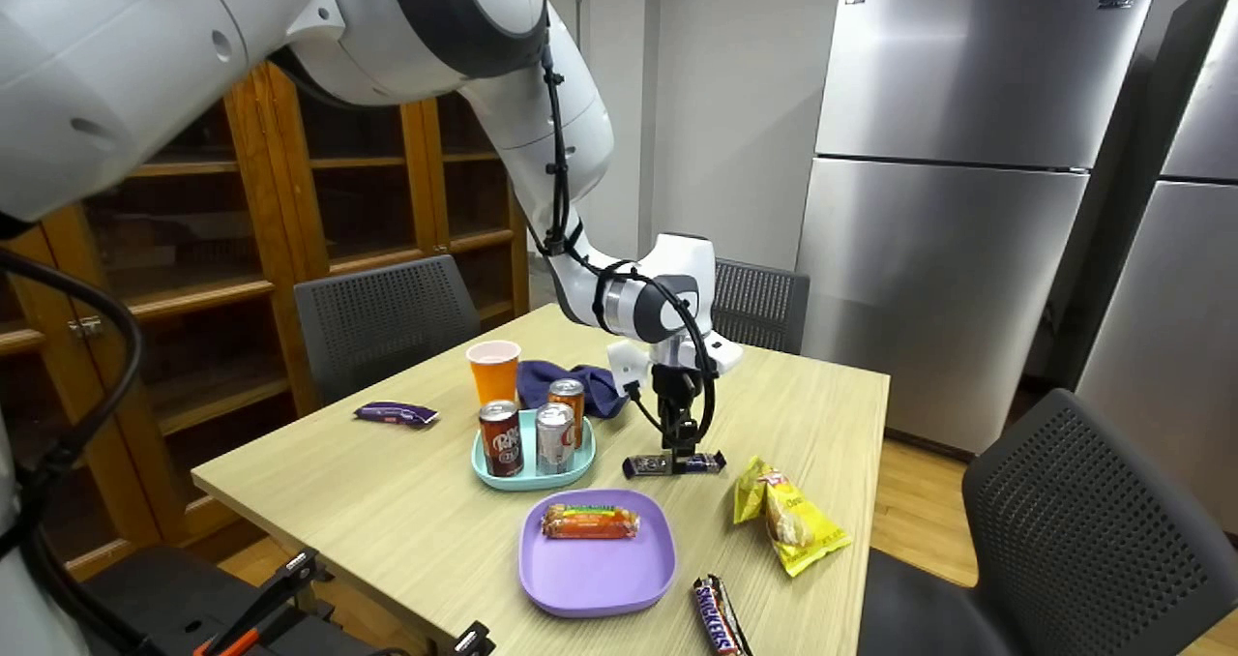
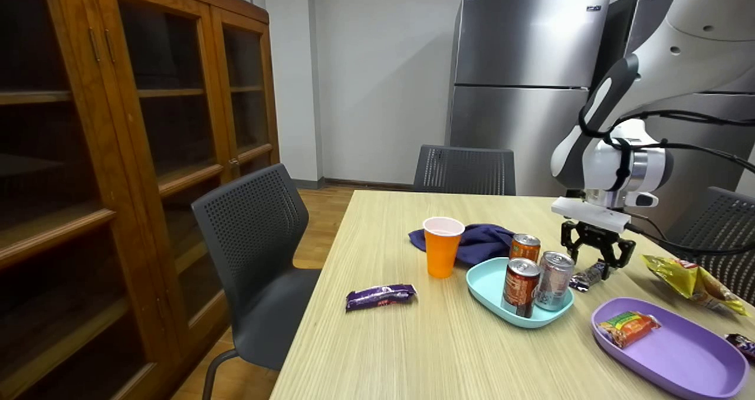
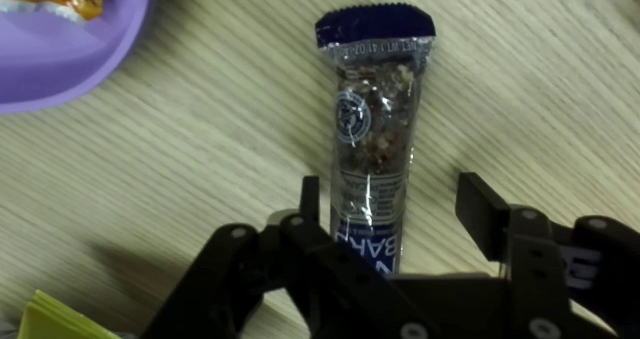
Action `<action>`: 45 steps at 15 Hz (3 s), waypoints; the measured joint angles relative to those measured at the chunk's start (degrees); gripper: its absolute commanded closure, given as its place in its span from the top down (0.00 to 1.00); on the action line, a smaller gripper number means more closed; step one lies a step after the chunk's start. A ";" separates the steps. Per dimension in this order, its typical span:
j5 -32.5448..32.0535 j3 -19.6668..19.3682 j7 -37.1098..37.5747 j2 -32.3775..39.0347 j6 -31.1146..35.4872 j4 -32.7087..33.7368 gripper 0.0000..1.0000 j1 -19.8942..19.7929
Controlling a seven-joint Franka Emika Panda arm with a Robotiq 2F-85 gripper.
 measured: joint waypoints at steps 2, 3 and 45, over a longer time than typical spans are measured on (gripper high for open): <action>0.00 0.00 0.00 0.02 0.00 0.14 0.27 -0.01; 0.00 0.00 0.00 0.02 0.00 0.20 0.18 -0.01; 3.13 0.29 -7.60 -31.88 15.31 -46.09 0.05 -0.72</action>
